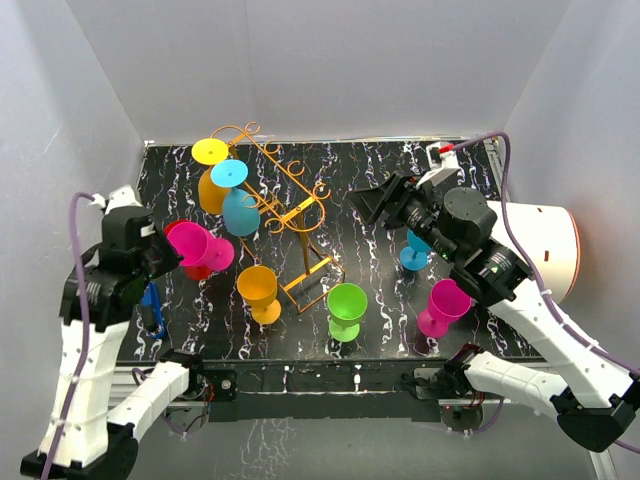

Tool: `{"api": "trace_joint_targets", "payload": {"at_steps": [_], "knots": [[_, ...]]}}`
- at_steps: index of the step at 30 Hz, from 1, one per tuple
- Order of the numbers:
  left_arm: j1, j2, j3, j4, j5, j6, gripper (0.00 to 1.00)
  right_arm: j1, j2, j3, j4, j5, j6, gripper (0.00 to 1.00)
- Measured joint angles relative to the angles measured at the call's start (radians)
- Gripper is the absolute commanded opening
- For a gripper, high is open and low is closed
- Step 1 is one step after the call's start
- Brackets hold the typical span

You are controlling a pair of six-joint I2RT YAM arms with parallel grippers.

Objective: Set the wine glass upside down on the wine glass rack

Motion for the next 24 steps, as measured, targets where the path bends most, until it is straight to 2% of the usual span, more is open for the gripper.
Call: {"api": "trace_joint_targets", "payload": {"at_steps": [9, 14, 18, 24], "knots": [[0.000, -0.078, 0.233, -0.108, -0.068, -0.030, 0.00, 0.000, 0.024, 0.013, 0.066, -0.073, 0.055, 0.68], [0.000, -0.119, 0.378, -0.106, -0.095, -0.046, 0.00, 0.000, 0.022, 0.013, 0.116, -0.113, 0.079, 0.74], [0.000, -0.143, 0.463, -0.069, -0.102, -0.042, 0.00, 0.000, 0.010, 0.013, 0.136, -0.132, 0.096, 0.76], [0.000, -0.162, 0.493, 0.069, -0.069, 0.018, 0.00, 0.000, -0.019, -0.001, 0.202, -0.148, 0.135, 0.74]]}}
